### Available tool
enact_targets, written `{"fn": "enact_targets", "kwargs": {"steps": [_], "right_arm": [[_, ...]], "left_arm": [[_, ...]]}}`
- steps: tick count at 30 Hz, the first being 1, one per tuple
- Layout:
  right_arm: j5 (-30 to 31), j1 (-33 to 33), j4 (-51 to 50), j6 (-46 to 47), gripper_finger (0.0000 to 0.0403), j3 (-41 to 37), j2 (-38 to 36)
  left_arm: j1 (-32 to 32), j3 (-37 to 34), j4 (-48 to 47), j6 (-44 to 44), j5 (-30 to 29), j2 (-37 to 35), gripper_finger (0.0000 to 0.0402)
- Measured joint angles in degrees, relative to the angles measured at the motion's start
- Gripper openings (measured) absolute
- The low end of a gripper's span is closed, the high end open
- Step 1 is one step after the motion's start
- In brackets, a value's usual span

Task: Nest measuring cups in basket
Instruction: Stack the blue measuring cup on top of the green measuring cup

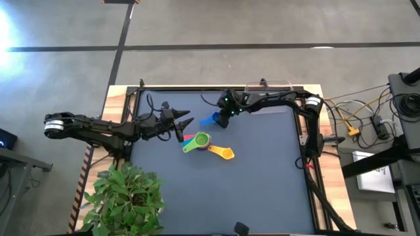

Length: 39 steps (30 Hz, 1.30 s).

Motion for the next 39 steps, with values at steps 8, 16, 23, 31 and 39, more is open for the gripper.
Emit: {"fn": "enact_targets", "kwargs": {"steps": [8, 16, 23, 31, 39], "right_arm": [[0.0, -0.4, 0.0, -0.7, 0.0163, 1.2, 0.0], [-0.1, -1.5, -3.3, -2.5, 0.005, 1.2, 0.0], [-0.6, -1.6, -3.4, -3.0, 0.0011, 1.2, -3.0], [-8.0, 0.7, -3.8, -1.7, 0.0009, 1.2, -9.9], [-9.7, 6.7, -3.1, -1.9, 0.0009, 1.2, -10.4]], "left_arm": [[0.0, 0.0, 0.0, 0.0, 0.0, 0.0, 0.016], [0.0, 0.0, 0.0, 0.0, 0.0, 0.0, 0.016], [0.0, 0.0, 0.0, 0.1, 0.0, 0.0, 0.016], [0.0, 0.0, -0.1, 0.6, 0.0, 0.0, 0.016], [0.0, 0.0, -0.5, 1.2, 0.0, 0.0, 0.016]]}}
